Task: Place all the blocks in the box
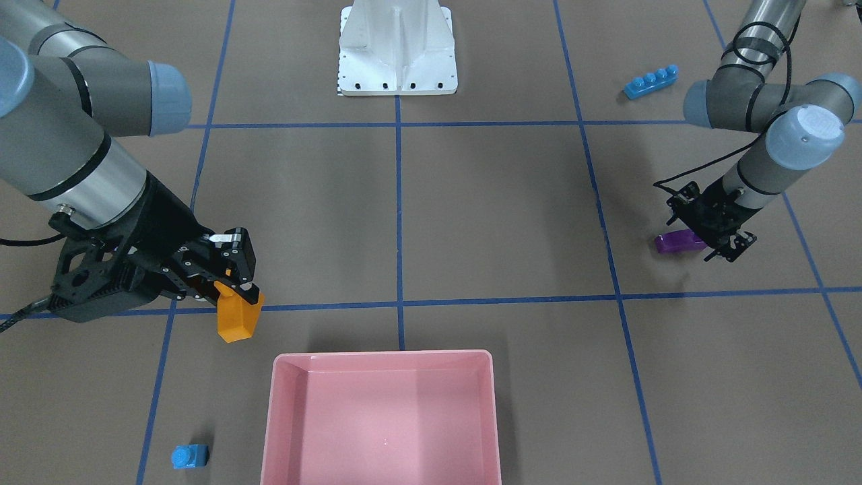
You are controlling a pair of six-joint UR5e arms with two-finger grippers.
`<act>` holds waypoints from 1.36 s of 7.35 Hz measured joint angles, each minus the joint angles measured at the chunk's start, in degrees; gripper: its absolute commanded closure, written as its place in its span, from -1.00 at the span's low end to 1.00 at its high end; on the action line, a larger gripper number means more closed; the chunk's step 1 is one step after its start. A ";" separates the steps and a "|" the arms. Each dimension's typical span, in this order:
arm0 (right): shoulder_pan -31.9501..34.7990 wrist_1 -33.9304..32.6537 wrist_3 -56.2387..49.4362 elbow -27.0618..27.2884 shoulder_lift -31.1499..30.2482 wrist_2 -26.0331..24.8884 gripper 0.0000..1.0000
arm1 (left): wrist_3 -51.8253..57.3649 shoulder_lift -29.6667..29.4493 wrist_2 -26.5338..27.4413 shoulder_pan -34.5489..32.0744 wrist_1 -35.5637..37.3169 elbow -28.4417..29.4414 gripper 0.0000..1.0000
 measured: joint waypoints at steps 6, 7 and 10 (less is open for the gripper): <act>-1.57 0.08 0.84 -4.85 5.40 -1.93 1.00 | -0.41 0.40 1.20 0.08 -0.04 1.09 1.00; -1.63 0.08 0.85 -4.91 5.46 -2.01 1.00 | -1.01 0.91 0.19 -0.07 0.31 0.13 1.00; -2.34 0.26 0.66 -11.99 10.57 -4.96 1.00 | -4.49 1.49 -4.71 -0.62 6.73 -6.35 1.00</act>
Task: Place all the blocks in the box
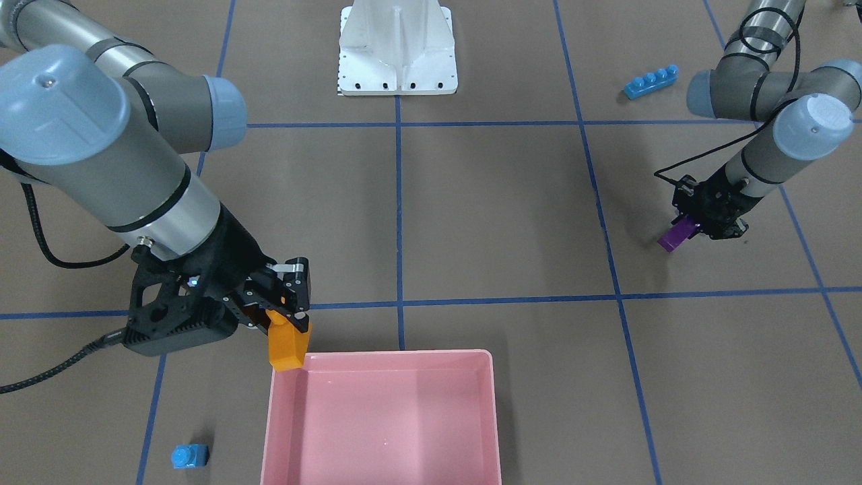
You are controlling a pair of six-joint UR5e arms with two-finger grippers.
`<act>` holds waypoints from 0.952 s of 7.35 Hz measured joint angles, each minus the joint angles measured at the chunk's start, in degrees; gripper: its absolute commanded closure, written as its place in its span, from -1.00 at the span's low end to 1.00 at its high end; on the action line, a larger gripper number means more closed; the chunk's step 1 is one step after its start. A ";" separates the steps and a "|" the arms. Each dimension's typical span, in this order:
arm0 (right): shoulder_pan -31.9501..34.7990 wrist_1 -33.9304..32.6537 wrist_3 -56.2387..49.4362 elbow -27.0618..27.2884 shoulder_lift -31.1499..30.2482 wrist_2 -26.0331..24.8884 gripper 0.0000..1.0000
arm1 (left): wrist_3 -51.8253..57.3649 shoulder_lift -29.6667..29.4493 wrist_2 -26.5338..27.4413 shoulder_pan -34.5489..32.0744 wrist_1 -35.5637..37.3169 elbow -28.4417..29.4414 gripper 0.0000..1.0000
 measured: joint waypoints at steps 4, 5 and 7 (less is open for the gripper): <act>-3.02 12.21 -0.52 -23.28 11.38 -7.65 1.00 | -0.47 -0.09 -0.71 -0.10 4.45 -4.03 1.00; -4.61 16.25 -0.52 -28.23 12.71 -10.38 -0.09 | -0.55 -0.28 -0.74 -0.21 4.52 -4.31 1.00; -6.48 19.14 -0.43 -33.16 13.95 -13.67 -1.00 | -0.66 -0.89 -1.20 -1.16 4.94 -4.87 1.00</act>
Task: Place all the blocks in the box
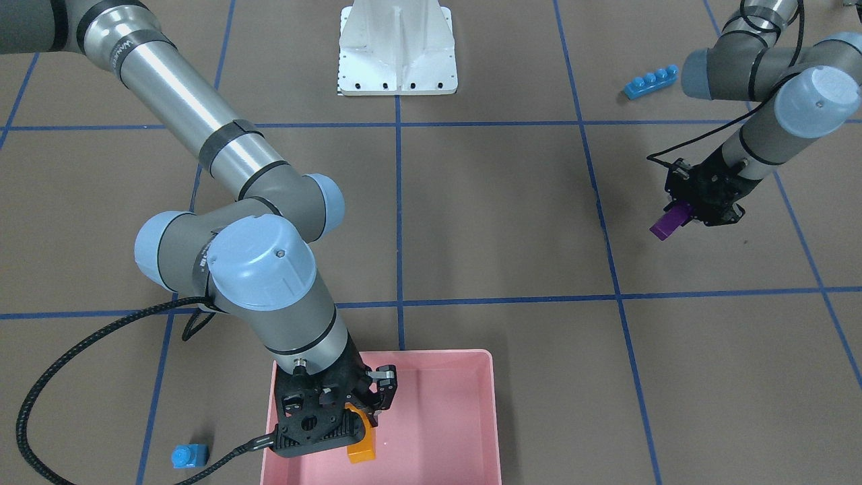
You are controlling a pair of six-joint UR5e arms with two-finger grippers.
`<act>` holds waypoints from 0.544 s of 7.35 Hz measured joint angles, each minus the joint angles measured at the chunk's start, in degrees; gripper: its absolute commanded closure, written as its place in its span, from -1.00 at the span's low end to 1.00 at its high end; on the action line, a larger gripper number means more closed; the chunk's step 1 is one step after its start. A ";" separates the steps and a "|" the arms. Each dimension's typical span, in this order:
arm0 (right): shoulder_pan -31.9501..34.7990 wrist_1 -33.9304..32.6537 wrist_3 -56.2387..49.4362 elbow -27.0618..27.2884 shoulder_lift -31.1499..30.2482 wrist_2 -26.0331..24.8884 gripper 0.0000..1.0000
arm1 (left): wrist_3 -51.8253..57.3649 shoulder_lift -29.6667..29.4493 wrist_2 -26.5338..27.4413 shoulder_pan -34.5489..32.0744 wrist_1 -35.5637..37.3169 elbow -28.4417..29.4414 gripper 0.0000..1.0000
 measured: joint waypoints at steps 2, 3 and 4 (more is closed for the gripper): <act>0.37 -0.30 0.16 -0.17 0.04 1.03 -1.00 | -0.93 -3.61 -3.87 -2.98 3.42 -0.16 1.00; 1.68 -3.23 -0.24 2.29 -0.71 3.49 -1.00 | -4.39 -6.54 -6.17 -4.33 5.14 -0.21 1.00; 3.46 -8.74 -2.08 6.83 -2.36 6.05 -1.00 | -10.48 -9.80 -7.85 -4.99 5.80 -0.18 1.00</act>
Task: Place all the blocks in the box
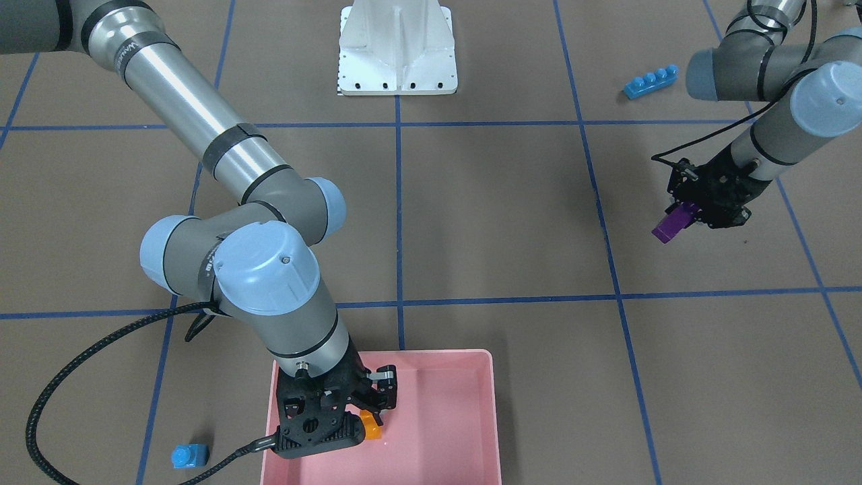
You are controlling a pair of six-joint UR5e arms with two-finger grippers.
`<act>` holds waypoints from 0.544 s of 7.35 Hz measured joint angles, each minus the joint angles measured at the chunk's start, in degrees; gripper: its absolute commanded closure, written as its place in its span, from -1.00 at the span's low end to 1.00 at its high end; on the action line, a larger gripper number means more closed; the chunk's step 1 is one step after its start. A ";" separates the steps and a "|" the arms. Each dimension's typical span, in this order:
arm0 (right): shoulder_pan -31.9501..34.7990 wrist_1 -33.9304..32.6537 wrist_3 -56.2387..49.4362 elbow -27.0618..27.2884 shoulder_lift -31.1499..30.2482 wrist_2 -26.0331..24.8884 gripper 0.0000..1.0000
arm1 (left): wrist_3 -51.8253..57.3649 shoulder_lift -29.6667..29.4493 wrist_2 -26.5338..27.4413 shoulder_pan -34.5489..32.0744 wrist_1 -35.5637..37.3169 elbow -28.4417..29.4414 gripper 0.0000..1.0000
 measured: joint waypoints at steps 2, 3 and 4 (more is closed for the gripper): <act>3.79 -10.62 -9.02 10.57 -6.08 2.51 -1.00 | -14.28 -8.85 -1.03 -0.23 0.24 1.28 1.00; 5.75 -12.94 -14.77 13.87 -9.78 3.01 -1.00 | -19.78 -14.00 -1.09 -0.20 0.16 3.28 1.00; 7.34 -13.66 -19.97 15.46 -12.89 3.17 -1.00 | -23.29 -18.98 -1.09 -0.20 -0.44 6.70 1.00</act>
